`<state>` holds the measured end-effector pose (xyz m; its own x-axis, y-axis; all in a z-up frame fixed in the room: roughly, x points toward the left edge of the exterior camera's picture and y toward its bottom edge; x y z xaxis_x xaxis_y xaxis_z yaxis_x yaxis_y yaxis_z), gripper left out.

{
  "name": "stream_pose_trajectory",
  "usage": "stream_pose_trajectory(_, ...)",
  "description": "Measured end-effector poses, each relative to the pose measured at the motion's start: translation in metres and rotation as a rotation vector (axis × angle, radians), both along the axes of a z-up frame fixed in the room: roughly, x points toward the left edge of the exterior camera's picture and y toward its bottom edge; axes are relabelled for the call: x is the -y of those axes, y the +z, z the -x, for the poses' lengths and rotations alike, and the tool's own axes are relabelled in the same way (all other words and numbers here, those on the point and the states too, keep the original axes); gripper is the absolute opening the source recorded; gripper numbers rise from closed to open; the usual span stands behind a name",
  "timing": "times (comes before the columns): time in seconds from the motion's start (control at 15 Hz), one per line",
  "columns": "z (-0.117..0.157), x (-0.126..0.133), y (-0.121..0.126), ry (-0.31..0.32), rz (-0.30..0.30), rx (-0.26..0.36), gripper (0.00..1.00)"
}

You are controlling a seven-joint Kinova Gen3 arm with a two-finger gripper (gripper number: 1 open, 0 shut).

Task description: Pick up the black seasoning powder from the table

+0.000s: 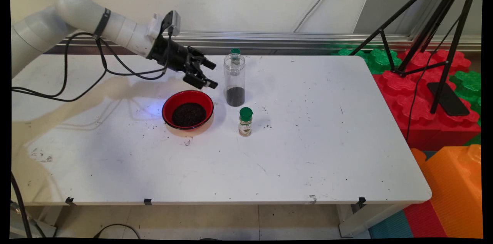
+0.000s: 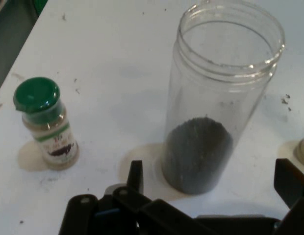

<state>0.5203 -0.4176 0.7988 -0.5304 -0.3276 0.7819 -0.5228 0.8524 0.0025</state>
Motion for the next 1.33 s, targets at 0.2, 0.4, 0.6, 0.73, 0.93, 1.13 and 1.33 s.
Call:
stream_pose_trajectory(0.2, 0.006, 0.004, -0.008, -0.002, 0.019, -0.023, 1.00)
stream_pose_trajectory(0.4, 0.011, 0.008, -0.016, -0.002, 0.036, -0.053, 1.00)
stream_pose_trajectory(0.6, 0.015, 0.010, -0.023, -0.001, 0.050, -0.081, 1.00)
stream_pose_trajectory(0.73, 0.017, 0.011, -0.027, -0.002, 0.055, -0.093, 1.00)
stream_pose_trajectory(0.93, 0.021, 0.013, -0.033, -0.004, 0.064, -0.109, 1.00)
stream_pose_trajectory(1.13, 0.025, 0.014, -0.042, -0.007, 0.073, -0.122, 1.00)
stream_pose_trajectory(1.33, 0.028, 0.015, -0.051, -0.009, 0.081, -0.132, 1.00)
